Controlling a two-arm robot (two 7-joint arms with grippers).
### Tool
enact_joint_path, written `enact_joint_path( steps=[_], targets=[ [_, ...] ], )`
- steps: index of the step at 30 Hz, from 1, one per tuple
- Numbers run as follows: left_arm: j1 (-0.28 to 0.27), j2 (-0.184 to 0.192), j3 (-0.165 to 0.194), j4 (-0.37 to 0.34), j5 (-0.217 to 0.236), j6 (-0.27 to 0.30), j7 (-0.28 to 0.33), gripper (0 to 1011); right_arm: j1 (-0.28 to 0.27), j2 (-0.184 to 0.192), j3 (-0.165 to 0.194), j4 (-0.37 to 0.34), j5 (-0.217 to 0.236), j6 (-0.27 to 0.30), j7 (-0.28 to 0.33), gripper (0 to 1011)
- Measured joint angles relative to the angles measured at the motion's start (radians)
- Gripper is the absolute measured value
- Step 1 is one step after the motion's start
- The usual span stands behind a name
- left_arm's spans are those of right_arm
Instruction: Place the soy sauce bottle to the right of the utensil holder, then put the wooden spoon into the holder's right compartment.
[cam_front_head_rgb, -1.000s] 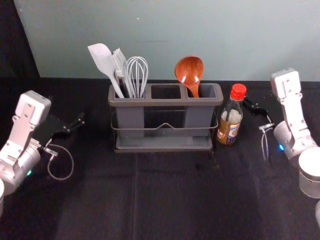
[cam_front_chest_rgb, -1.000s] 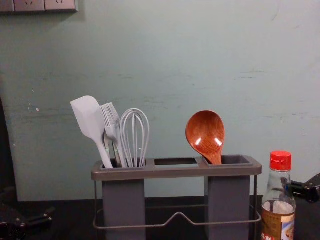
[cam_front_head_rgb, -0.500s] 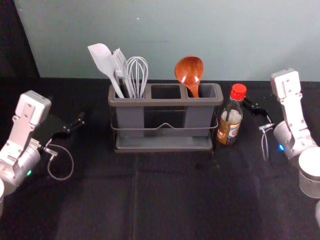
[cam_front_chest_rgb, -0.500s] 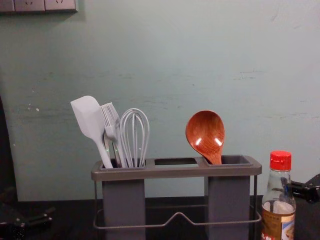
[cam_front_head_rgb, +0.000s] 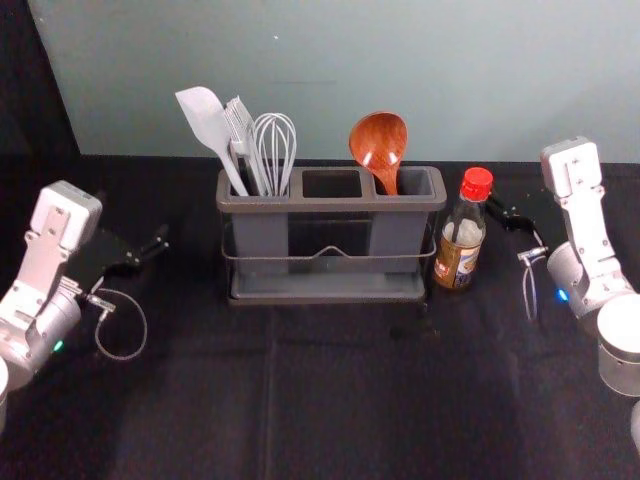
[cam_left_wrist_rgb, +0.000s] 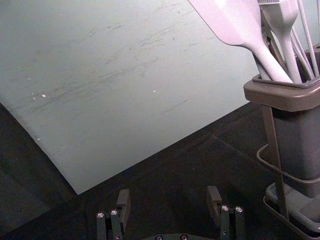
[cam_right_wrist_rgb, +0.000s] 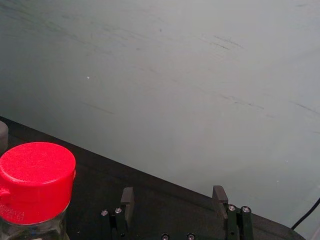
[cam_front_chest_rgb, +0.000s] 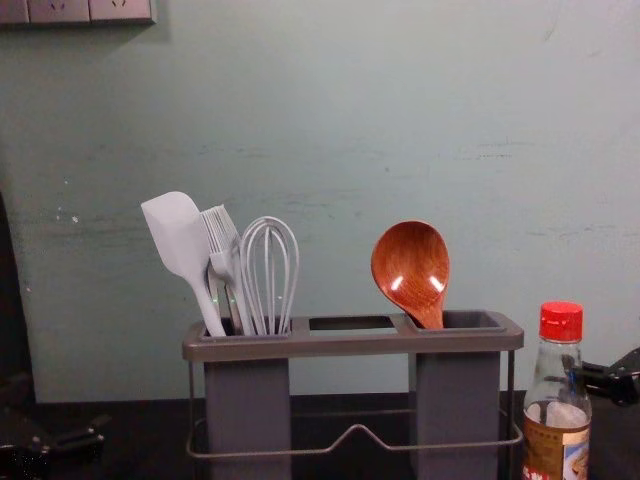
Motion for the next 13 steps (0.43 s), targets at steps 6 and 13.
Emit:
enact_joint_path(
  steps=[6, 13],
  targets=[
    [0.0, 0.0, 0.0, 0.0, 0.0, 0.0, 0.0, 1005, 0.0, 0.0, 0.0, 0.0, 0.0, 0.0, 0.0, 1004],
    [0.0, 0.0, 0.0, 0.0, 0.0, 0.0, 0.0, 1005, 0.0, 0.0, 0.0, 0.0, 0.0, 0.0, 0.0, 1004]
  ],
)
